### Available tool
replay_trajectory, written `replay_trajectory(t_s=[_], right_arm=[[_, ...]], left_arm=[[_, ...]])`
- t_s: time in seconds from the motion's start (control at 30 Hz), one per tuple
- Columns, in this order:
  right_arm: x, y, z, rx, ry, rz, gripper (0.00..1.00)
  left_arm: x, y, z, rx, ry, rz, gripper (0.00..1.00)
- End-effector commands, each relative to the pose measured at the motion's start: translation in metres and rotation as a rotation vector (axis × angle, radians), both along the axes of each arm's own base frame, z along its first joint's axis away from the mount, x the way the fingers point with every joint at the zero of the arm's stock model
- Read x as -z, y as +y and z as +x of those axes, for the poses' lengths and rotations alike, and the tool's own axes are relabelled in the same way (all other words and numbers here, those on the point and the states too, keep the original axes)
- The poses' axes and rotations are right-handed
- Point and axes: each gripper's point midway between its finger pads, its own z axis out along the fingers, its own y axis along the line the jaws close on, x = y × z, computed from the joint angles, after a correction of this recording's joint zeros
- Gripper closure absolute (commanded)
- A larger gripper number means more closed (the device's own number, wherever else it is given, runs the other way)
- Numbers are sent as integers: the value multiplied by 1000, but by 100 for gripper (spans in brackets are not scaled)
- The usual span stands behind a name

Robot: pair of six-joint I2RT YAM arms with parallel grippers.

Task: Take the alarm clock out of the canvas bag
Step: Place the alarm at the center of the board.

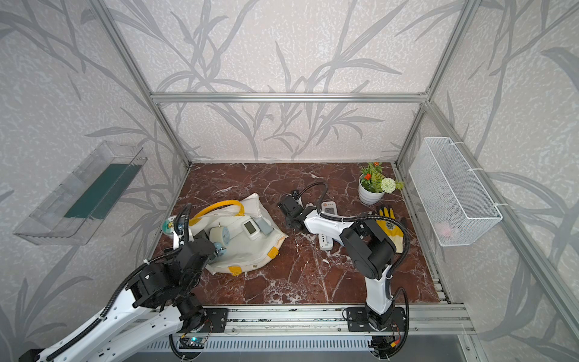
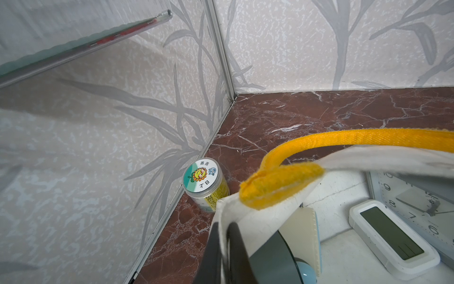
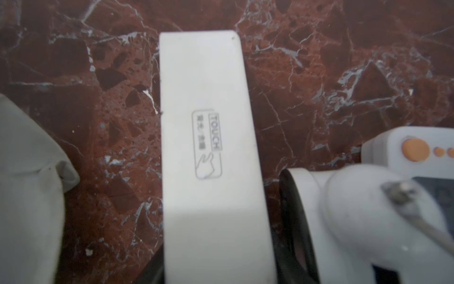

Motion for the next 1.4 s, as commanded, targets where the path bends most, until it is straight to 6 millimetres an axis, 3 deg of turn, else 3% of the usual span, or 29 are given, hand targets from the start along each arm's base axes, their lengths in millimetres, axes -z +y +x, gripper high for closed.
replay_trajectory(t_s=[0.0, 0.33, 0.97, 1.37], right_arm=[[7, -7, -8, -7, 38, -32, 44], [-3, -9, -8, -1, 24, -23, 38], [-86, -19, -18, -56, -177, 108, 25], [-130, -16, -42, -158, -292, 199, 18]], left_arm=[[-10, 6, -2, -37, -37, -20, 100], [-9, 6, -2, -36, -33, -18, 100], [-8, 2, 2, -31, -32, -21, 100], [-9, 0, 3, -27, -30, -27, 100]])
